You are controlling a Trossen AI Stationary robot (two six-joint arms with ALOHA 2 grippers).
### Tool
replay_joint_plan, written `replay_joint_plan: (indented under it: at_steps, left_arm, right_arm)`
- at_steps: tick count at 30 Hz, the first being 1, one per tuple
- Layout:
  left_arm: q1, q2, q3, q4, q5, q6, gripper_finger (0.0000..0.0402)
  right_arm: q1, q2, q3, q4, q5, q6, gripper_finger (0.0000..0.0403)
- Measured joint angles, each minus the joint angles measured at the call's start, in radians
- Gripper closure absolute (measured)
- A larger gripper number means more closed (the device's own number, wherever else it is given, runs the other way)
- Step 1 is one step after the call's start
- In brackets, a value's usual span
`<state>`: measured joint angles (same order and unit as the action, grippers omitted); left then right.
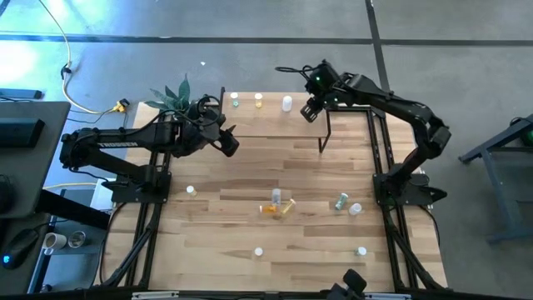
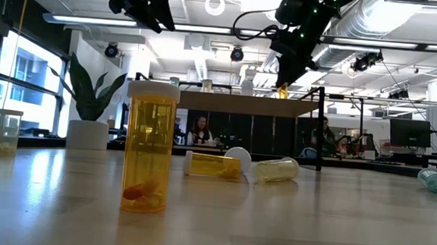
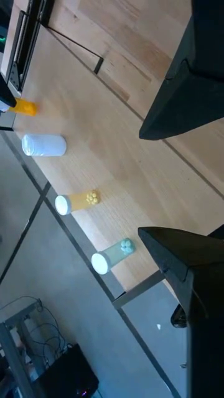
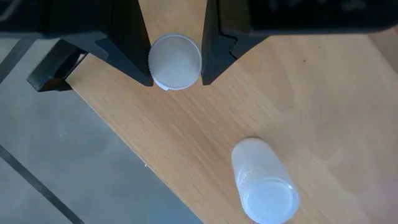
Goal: Pick and place medicine bottles onto shelf by color
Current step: Put the bottom right orange pill bottle on the shelf
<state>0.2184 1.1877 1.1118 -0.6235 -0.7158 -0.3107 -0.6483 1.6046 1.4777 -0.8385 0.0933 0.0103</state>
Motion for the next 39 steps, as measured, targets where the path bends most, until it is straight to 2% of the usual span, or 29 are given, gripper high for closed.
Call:
replay_joint_plan:
  at_steps: [22,31,39]
  left_arm:
    - [0.000,0.000,0.000,-0.008,0.001,0.008,0.0172]
    - [0.000,0.000,0.000,-0.008,0.001,0.008,0.0172]
    - [0.000,0.000,0.000,-0.008,0.002,0.008,0.0172]
  right_arm:
    - [-0.002,0.002,-0.003,-0.002,0.008,0.015,0.0293]
    - [-0.002,0.002,-0.004,-0.007,0.032,0.011,0.0245]
    - [-0.002,0.001,-0.004,-0.002,0.055,0.009,0.0241]
